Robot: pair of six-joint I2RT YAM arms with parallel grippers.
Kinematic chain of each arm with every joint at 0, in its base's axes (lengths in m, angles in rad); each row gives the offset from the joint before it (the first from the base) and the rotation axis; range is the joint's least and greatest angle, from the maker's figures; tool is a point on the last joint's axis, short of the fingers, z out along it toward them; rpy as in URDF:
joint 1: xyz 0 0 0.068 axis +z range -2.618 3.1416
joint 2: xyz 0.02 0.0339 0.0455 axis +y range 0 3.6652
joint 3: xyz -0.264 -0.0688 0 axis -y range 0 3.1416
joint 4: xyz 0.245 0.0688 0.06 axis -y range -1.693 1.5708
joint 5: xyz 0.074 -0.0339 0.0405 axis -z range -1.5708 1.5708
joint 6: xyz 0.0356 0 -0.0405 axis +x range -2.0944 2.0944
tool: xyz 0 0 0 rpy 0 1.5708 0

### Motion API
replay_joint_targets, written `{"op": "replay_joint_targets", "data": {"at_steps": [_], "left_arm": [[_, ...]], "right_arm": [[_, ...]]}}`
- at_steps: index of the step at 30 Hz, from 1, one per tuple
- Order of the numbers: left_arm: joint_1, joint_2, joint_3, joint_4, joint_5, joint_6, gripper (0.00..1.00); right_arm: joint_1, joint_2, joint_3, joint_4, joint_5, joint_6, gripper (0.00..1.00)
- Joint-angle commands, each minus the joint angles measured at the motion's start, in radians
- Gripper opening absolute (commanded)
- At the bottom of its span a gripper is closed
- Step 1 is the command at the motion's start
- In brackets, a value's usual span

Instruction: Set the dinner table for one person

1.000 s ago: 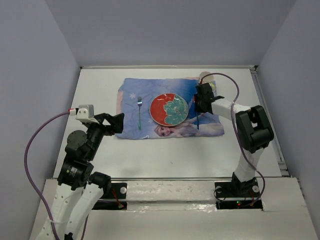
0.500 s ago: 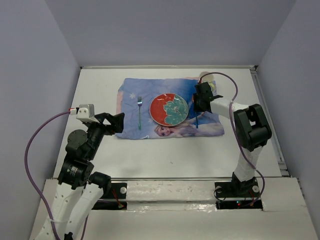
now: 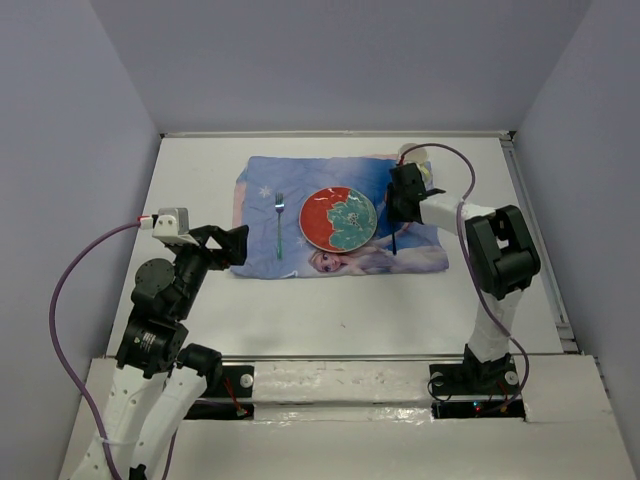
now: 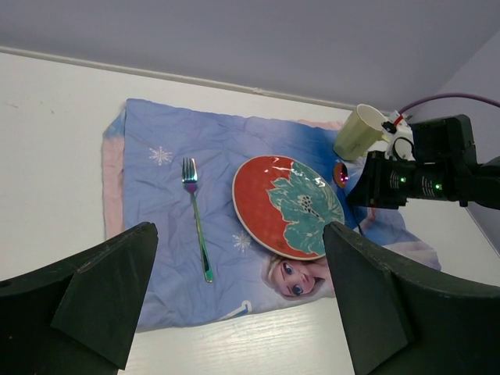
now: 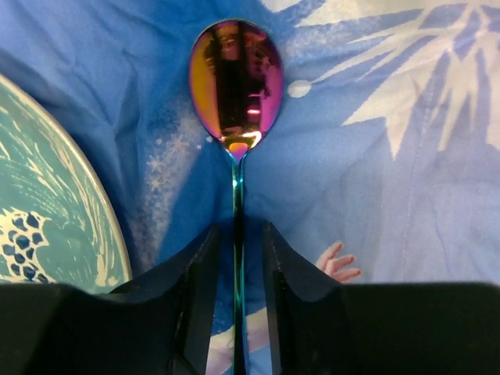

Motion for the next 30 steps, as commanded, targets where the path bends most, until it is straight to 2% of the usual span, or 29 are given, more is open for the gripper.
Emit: {"op": "replay_joint_targets", "data": {"at_steps": [1,5,8,9,12,16,17,19,20,21,22,23,30], "left_arm": [[0.013,0.012,0.005,0.049,0.020,0.009,0.98],[0.022,0.017,0.004,0.058,0.021,0.013,0.99],[0.030,0.026,0.004,0.058,0.021,0.019,0.99],[0.030,0.026,0.004,0.059,0.021,0.019,0.99],[0.033,0.016,-0.001,0.067,0.021,0.022,0.99],[0.034,-0.014,-0.010,0.082,0.061,0.027,0.99],[0.033,-0.026,-0.010,0.086,0.070,0.019,0.99],[0.033,-0.043,-0.013,0.099,0.089,0.010,0.99],[0.031,-0.058,-0.015,0.109,0.110,0.004,0.99],[0.031,-0.067,-0.015,0.113,0.109,-0.002,0.99],[0.031,-0.075,-0.015,0.128,0.107,-0.011,0.99],[0.031,-0.081,-0.012,0.139,0.113,-0.019,0.99],[0.031,-0.048,0.074,0.259,0.230,-0.051,0.99]], "right_arm": [[-0.004,-0.099,0.012,0.037,-0.025,0.012,0.46],[-0.004,-0.202,-0.015,0.038,-0.111,0.026,0.47],[-0.004,-0.361,-0.089,0.044,-0.184,0.041,0.48],[-0.004,-0.361,-0.110,0.049,-0.197,0.043,0.48],[-0.004,-0.615,-0.204,0.070,-0.300,0.043,0.48],[-0.004,-0.869,-0.293,0.072,-0.329,0.038,0.48],[-0.004,-1.000,-0.337,0.072,-0.330,0.033,0.48],[-0.004,-1.129,-0.377,0.071,-0.329,0.036,0.49],[-0.004,-1.248,-0.417,0.060,-0.314,0.049,0.63],[-0.004,-1.303,-0.435,0.057,-0.306,0.056,0.85],[-0.004,-1.349,-0.454,0.052,-0.304,0.062,0.99],[-0.004,-1.421,-0.477,0.037,-0.306,0.056,1.00],[-0.004,-1.599,-0.517,-0.034,-0.169,0.061,1.00]]}}
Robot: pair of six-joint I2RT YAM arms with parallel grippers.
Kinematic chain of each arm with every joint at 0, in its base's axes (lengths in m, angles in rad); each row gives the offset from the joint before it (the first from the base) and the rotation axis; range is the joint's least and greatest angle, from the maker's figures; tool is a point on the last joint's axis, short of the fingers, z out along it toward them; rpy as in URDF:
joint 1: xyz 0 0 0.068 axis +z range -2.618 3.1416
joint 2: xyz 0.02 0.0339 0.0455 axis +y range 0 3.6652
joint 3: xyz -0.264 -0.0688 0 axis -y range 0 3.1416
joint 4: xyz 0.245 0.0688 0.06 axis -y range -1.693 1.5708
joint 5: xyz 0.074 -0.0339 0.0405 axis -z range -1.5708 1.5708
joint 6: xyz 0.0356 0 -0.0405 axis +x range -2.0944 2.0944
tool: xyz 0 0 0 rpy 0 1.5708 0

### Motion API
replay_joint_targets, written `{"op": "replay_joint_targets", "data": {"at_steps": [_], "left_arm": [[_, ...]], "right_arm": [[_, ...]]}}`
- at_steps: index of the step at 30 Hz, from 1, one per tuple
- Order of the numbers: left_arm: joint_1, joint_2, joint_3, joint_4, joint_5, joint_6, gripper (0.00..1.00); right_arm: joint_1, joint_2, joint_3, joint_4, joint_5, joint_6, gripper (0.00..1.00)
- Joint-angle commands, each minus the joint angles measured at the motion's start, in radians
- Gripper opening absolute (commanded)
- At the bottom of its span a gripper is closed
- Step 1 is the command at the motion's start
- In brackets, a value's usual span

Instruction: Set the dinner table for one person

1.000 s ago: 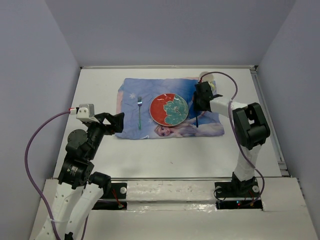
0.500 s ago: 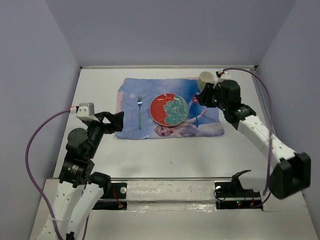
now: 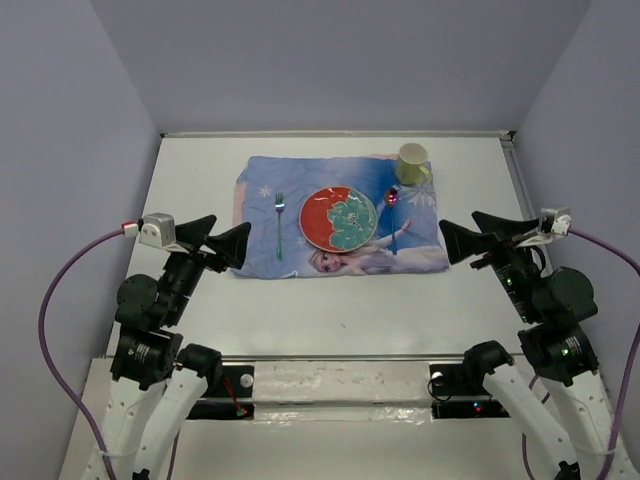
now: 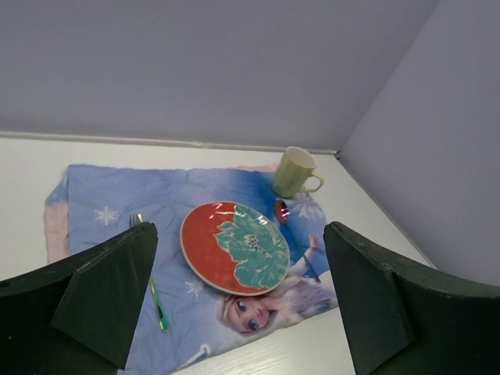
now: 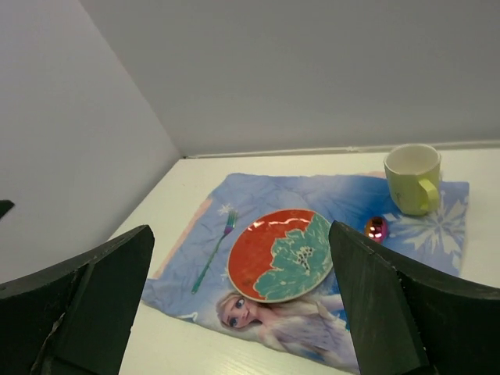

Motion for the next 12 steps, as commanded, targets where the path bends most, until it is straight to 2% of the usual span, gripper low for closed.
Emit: {"op": "replay_joint_targets", "data": {"at_steps": [1,6,12], "left_arm": [[0.004,0.021,0.071,0.138,0.091,-0.025,0.99],[0.004,-0.022,-0.001,0.186,0.088,-0.061,0.99],[0.004,0.003,-0.027,0.189,0.102,-0.063,0.99]], "right_arm": [[-0.003,-0.047,-0.050,-0.064,0.085,0.016,1.00],[-0.003,-0.117,-0.092,-0.053,0.108,0.034,1.00],[-0.003,-0.072,-0.100,-0.050,0.051,0.051,1.00]]}}
